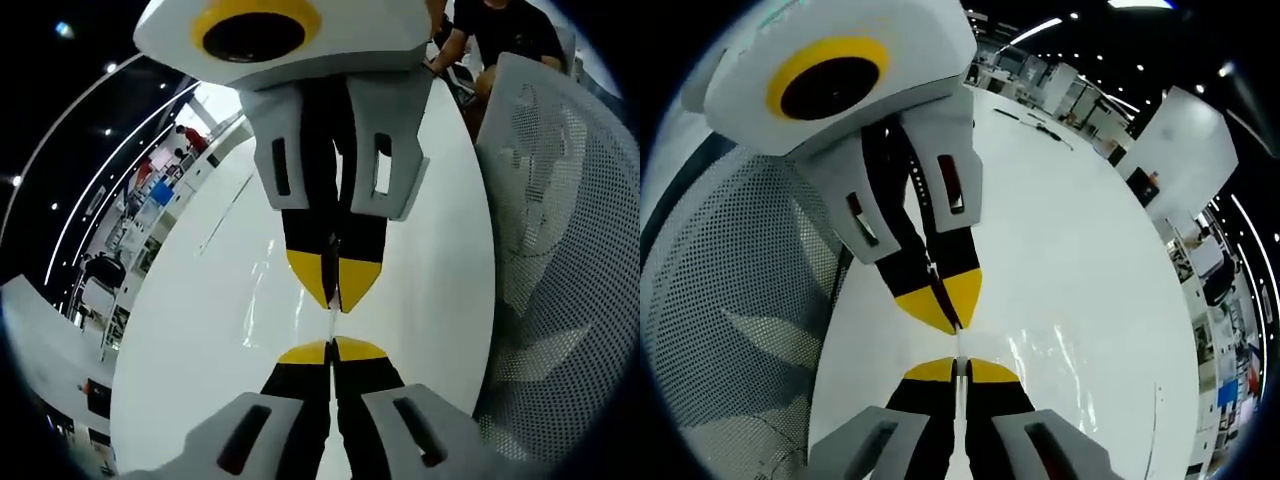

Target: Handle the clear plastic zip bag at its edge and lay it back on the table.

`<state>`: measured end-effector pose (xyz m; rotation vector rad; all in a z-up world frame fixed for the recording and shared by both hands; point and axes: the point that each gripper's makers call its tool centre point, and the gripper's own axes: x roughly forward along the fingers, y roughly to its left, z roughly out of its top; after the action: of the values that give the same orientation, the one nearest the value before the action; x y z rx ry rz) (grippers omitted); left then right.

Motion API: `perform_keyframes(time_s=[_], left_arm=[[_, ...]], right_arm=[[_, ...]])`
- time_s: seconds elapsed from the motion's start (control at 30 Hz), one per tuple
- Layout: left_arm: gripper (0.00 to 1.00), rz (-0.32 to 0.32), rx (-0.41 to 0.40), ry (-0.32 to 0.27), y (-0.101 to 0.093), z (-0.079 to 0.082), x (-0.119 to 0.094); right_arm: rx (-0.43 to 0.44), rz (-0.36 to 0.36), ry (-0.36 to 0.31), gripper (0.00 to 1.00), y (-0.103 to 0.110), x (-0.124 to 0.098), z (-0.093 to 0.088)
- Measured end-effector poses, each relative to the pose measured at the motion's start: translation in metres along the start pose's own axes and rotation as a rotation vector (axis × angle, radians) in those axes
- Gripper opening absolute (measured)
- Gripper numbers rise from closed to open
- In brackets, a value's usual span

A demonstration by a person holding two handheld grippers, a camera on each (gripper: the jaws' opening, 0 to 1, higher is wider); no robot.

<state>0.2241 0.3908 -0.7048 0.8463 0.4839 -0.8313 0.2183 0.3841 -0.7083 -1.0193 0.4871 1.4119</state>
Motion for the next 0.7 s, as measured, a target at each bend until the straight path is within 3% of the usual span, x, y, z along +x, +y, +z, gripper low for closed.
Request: perform_keyframes(time_s=[0.7], left_arm=[[0.0,-0.008,0.009,0.012,-0.0021,-0.0047,0.0006]], right_arm=[[0.044,-0.012,0.009,0.0,0.0021,-0.0028,-0.0083]])
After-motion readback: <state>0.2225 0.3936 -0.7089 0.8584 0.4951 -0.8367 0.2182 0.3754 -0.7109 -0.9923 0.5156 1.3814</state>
